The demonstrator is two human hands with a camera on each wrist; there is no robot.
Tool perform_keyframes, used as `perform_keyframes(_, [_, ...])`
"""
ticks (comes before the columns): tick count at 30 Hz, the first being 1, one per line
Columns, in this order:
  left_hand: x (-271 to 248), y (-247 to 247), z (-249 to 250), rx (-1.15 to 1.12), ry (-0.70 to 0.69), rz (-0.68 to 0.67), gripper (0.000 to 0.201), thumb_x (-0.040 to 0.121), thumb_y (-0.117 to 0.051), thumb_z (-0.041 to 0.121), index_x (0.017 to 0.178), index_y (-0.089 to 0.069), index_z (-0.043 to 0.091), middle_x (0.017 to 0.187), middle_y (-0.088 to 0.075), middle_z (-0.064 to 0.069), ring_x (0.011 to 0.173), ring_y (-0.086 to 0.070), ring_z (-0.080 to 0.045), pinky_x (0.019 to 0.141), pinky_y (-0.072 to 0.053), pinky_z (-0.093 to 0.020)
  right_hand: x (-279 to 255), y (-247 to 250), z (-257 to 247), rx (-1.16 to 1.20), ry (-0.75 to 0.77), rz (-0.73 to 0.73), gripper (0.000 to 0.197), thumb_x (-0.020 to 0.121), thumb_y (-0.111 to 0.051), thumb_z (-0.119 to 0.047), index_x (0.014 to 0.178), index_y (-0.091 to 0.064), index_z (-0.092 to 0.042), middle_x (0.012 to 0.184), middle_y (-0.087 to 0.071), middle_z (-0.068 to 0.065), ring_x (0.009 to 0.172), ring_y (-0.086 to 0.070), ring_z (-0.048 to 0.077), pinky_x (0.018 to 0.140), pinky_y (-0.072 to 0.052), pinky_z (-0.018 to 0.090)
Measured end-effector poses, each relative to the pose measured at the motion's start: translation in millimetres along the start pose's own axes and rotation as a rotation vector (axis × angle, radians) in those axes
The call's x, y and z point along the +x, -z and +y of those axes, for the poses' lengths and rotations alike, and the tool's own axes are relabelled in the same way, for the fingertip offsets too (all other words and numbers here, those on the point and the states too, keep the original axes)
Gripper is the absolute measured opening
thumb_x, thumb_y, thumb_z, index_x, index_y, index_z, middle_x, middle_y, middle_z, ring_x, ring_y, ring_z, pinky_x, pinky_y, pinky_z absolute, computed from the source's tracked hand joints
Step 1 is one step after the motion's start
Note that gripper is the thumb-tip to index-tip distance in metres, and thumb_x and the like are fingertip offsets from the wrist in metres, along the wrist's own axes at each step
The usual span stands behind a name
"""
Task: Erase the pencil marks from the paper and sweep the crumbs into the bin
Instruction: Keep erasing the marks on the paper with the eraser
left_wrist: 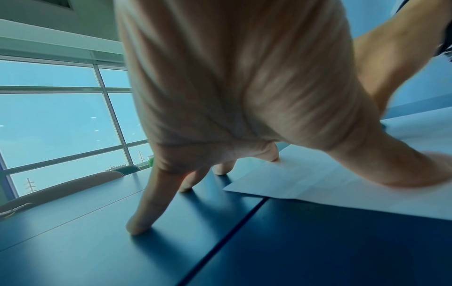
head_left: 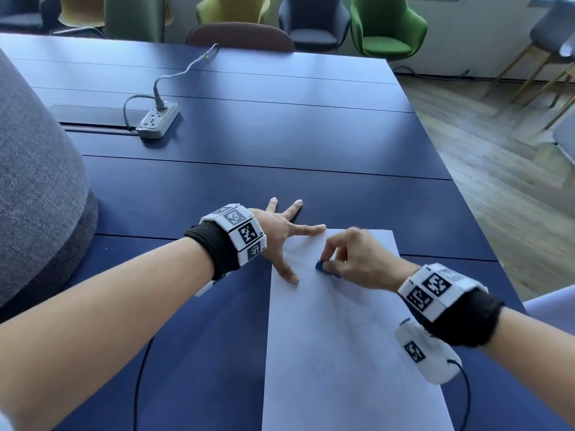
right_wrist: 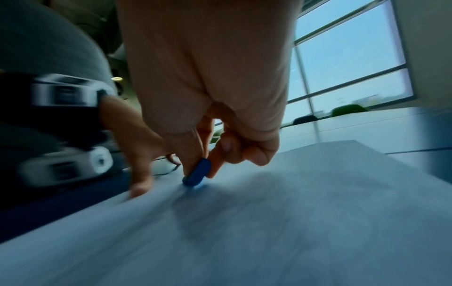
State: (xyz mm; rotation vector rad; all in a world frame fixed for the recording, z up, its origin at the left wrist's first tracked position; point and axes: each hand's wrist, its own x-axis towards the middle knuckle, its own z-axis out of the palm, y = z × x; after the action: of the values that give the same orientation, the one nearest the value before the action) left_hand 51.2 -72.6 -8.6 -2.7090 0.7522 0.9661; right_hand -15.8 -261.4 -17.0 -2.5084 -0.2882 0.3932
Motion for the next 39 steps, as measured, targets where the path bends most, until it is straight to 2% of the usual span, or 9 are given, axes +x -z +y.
perform_keyframes(2, [0, 0, 1, 0.007, -0.001, 0.000, 0.117, 0.051, -0.071, 0.084, 0.130, 0.016, 0.075, 0.156, 0.032, 0.013, 0.144, 0.023, -0.040, 0.107, -0.024, -0.069, -2, 0, -1, -0.023, 0.007, -0.041, 0.008, 0.082, -0.071, -0.025, 0.077, -0.071, -0.019, 0.061, -0.059, -0.009, 0.051, -0.053, -0.002, 0.049, -0.037, 0.007])
perform_keyframes(7, [0, 0, 0, 0.006, -0.012, 0.009, 0.116, 0.051, -0.070, 0.084, 0.129, 0.016, 0.076, 0.156, 0.032, 0.014, 0.145, 0.022, -0.040, 0.108, -0.027, -0.067, 10, 10, 9, 0.013, -0.083, 0.166, 0.007, 0.083, -0.069, -0.026, 0.083, -0.068, -0.019, 0.073, -0.066, 0.001, 0.066, -0.057, 0.006, 0.046, -0.036, 0.006])
perform_keyframes(11, [-1, 0, 1, 0.010, -0.011, 0.004, 0.117, 0.052, -0.070, 0.083, 0.131, 0.016, 0.075, 0.156, 0.032, 0.013, 0.144, 0.023, -0.040, 0.108, -0.026, -0.067, -8, -4, 1, 0.024, -0.019, 0.019, 0.005, 0.084, -0.068, -0.020, 0.084, -0.068, -0.015, 0.063, -0.060, -0.006, 0.054, -0.052, 0.004, 0.050, -0.038, 0.010])
perform_keyframes(16, [-2, 1, 2, 0.007, -0.012, 0.005, 0.116, 0.054, -0.070, 0.082, 0.133, 0.015, 0.073, 0.156, 0.031, 0.013, 0.145, 0.022, -0.039, 0.109, -0.025, -0.066, 2, 12, 10, 0.006, -0.084, 0.173, 0.005, 0.084, -0.069, -0.020, 0.083, -0.069, -0.015, 0.069, -0.062, -0.003, 0.060, -0.053, 0.002, 0.053, -0.038, 0.002])
perform_keyframes(21, [-1, 1, 1, 0.017, -0.014, 0.002, 0.117, 0.053, -0.070, 0.083, 0.131, 0.016, 0.074, 0.156, 0.032, 0.012, 0.144, 0.023, -0.041, 0.108, -0.026, -0.067, -15, -8, 1, 0.063, -0.029, -0.006, 0.003, 0.082, -0.070, -0.020, 0.082, -0.071, -0.017, 0.062, -0.061, -0.005, 0.054, -0.053, 0.005, 0.050, -0.039, 0.011])
perform_keyframes(26, [-2, 0, 1, 0.001, -0.017, 0.004, 0.116, 0.053, -0.070, 0.082, 0.132, 0.014, 0.074, 0.157, 0.031, 0.013, 0.144, 0.023, -0.040, 0.109, -0.025, -0.067, 2, 10, 11, 0.032, -0.113, 0.178, 0.004, 0.083, -0.070, -0.022, 0.080, -0.068, -0.020, 0.070, -0.064, 0.000, 0.061, -0.055, 0.006, 0.053, -0.038, 0.010])
perform_keyframes(30, [-4, 1, 0, 0.009, -0.024, 0.008, 0.116, 0.054, -0.071, 0.081, 0.133, 0.014, 0.073, 0.157, 0.031, 0.012, 0.144, 0.022, -0.040, 0.108, -0.027, -0.067, -6, -1, 9, 0.085, -0.062, 0.048, 0.005, 0.082, -0.070, -0.022, 0.078, -0.070, -0.020, 0.062, -0.062, -0.003, 0.052, -0.052, 0.005, 0.050, -0.036, 0.011])
perform_keyframes(35, [-15, -2, 8, 0.068, -0.093, 0.118, 0.111, 0.065, -0.071, 0.073, 0.144, 0.006, 0.062, 0.157, 0.030, 0.011, 0.148, 0.013, -0.035, 0.106, -0.025, -0.071, -4, 5, 10, 0.067, -0.050, 0.020, 0.005, 0.084, -0.069, -0.023, 0.082, -0.070, -0.018, 0.062, -0.061, -0.005, 0.051, -0.050, 0.004, 0.050, -0.035, 0.010])
perform_keyframes(39, [-29, -18, 15, 0.040, -0.255, 0.116, 0.101, 0.078, -0.071, 0.057, 0.152, -0.004, 0.048, 0.162, 0.014, 0.011, 0.150, 0.010, -0.021, 0.114, -0.024, -0.058, -6, 2, 10, 0.076, -0.026, 0.024, 0.006, 0.084, -0.068, -0.022, 0.082, -0.069, -0.017, 0.063, -0.060, -0.004, 0.049, -0.049, 0.003, 0.047, -0.035, 0.008])
